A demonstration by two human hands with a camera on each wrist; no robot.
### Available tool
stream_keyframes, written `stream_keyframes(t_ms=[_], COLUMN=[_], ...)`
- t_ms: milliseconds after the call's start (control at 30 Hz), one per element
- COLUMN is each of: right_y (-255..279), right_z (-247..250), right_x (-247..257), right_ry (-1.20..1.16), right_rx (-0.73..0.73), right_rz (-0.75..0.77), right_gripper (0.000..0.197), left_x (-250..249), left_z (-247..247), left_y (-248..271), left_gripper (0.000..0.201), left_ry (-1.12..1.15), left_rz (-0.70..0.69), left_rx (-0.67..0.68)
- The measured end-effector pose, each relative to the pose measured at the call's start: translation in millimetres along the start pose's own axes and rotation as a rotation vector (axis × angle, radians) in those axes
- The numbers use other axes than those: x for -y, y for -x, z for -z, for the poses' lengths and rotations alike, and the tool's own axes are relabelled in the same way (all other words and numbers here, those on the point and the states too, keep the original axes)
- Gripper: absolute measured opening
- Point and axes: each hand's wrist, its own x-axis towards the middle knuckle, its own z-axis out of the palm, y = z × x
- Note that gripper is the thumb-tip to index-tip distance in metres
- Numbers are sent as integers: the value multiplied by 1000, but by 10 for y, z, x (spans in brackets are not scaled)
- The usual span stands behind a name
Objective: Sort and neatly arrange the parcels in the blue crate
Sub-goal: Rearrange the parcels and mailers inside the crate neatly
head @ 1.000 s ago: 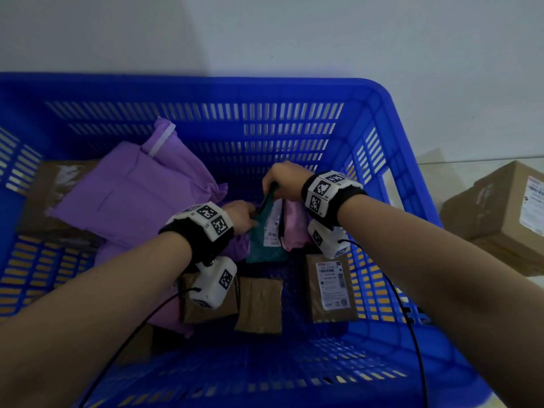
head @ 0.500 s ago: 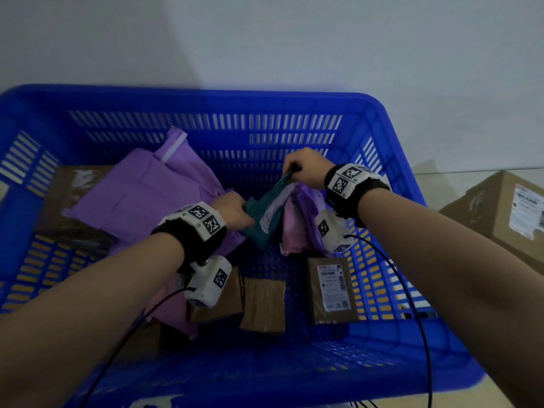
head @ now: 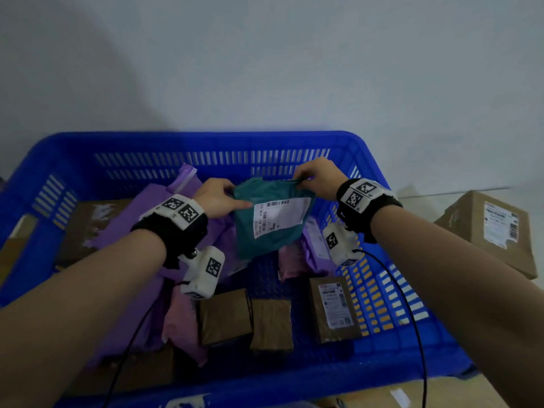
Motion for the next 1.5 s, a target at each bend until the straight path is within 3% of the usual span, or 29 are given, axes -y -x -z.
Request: stream_keyframes(t_ms=[133, 200, 300, 400, 500, 600, 833, 1067, 1200, 1300, 1433, 1500], right_y=[102, 168, 244, 320, 420, 523, 814, 833, 819, 778, 707, 671], right_z=[157, 206, 218, 183, 148, 119, 102, -48, -139, -255, -495, -601], right_x=[28, 40, 51, 81, 125, 115, 80, -108, -176, -189, -254, -306], right_ry=[-189, -339, -594, -839, -941, -971, -794, -604, -272, -51, 83, 101], right_rx=[-82, -138, -219, -257, -290, -303, -323, -335, -214, -27, 194, 268], right_rz=[-93, -137, -222, -321, -377, -411, -398, -458, -547, -549, -622, -647], right_gripper=[14, 6, 23, 16, 15, 12, 51, 61, 62, 56, 45, 45], left_x=[50, 102, 160, 113, 22, -39, -79, -149, -188, -200, -252, -250], left_z=[76, 101, 106, 48, -35, -102, -224, -351, -527, -724, -997, -1099], left_y=[54, 84, 117, 158, 188, 203, 171, 73, -21, -104, -177, -221], left_gripper=[68, 76, 86, 66, 47, 40, 39, 48, 37, 41, 40, 26], left_ry=[72, 124, 243, 487, 688, 732, 765, 753, 697, 666, 621, 595], left_rz=[12, 15, 2, 19, 1, -60, -72, 54, 124, 215, 339, 391], left_rx=[-6, -79, -195, -168, -137, -158, -70, -117, -64, -24, 13, 25])
